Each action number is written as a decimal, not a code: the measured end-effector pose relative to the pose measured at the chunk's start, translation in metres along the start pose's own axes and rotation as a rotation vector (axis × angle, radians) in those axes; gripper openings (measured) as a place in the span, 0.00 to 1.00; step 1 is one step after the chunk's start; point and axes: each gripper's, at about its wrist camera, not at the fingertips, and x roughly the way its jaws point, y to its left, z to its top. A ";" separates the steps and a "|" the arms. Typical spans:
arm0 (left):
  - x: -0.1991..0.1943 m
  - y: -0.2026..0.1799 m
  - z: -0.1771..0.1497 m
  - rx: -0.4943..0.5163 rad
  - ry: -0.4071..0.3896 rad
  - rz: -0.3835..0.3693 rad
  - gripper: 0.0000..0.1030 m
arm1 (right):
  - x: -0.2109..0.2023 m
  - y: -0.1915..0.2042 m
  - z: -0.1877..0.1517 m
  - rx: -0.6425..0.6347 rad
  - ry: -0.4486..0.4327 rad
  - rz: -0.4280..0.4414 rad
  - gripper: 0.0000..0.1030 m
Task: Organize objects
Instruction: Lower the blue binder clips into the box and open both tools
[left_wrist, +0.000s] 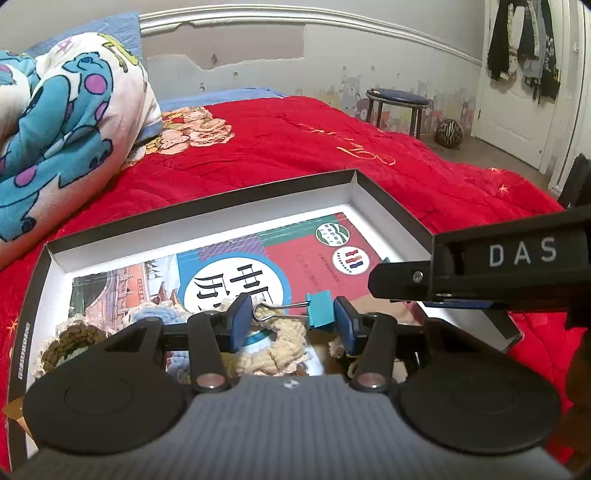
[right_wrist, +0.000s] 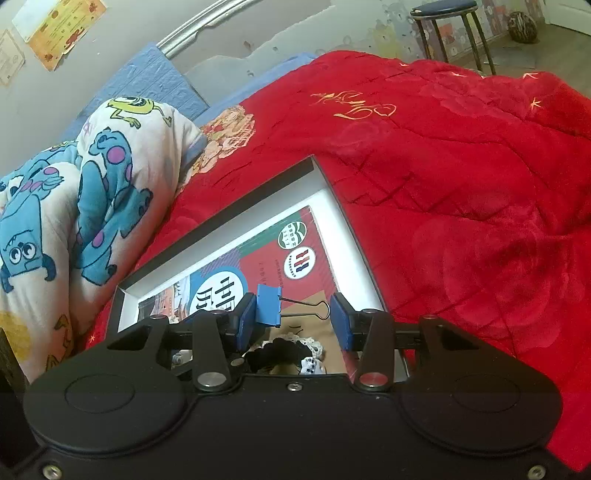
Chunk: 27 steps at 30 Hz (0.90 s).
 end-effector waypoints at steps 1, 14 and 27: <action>-0.001 0.001 -0.001 -0.007 -0.009 -0.008 0.57 | 0.000 0.000 0.000 -0.002 -0.001 -0.002 0.41; -0.004 0.014 -0.003 -0.055 0.006 -0.092 0.71 | 0.001 -0.003 0.003 0.043 0.023 0.050 0.42; -0.032 0.030 0.012 -0.058 -0.046 -0.102 0.82 | -0.023 0.002 0.009 0.070 -0.020 0.121 0.51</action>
